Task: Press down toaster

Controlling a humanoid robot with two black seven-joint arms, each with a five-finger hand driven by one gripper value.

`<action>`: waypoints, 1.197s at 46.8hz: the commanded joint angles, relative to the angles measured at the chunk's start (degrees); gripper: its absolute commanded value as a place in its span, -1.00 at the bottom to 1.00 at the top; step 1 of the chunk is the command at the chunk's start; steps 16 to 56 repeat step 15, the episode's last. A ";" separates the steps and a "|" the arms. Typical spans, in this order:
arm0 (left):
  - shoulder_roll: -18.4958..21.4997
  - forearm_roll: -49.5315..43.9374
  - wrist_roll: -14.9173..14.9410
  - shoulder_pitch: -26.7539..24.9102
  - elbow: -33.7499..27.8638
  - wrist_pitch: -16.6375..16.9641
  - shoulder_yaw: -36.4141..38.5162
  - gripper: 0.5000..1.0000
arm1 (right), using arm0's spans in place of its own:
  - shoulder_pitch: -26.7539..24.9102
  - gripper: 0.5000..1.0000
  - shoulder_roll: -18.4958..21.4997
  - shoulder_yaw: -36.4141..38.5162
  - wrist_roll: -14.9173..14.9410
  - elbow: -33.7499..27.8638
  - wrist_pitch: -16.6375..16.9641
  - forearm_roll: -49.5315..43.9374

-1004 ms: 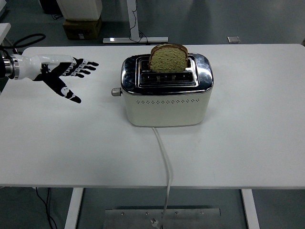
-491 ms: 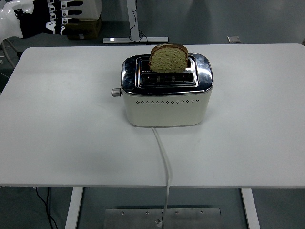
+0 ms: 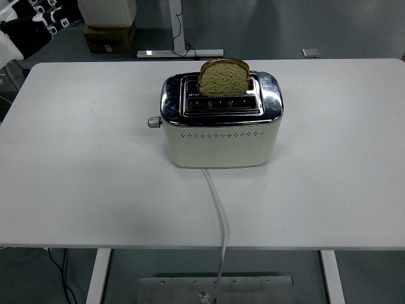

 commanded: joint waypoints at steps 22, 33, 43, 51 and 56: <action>-3.30 -3.14 0.04 7.61 1.07 2.91 -6.28 1.00 | -0.01 1.00 0.00 0.09 0.00 0.00 0.09 0.05; -3.30 -3.14 0.04 7.61 1.07 2.91 -6.28 1.00 | -0.01 1.00 0.00 0.09 0.00 0.00 0.09 0.05; -3.30 -3.14 0.04 7.61 1.07 2.91 -6.28 1.00 | -0.01 1.00 0.00 0.09 0.00 0.00 0.09 0.05; -3.30 -3.14 0.04 7.61 1.07 2.91 -6.28 1.00 | -0.01 1.00 0.00 0.09 0.00 0.00 0.09 0.05; -3.30 -3.14 0.04 7.61 1.07 2.91 -6.28 1.00 | -0.01 1.00 0.00 0.09 0.00 0.00 0.09 0.05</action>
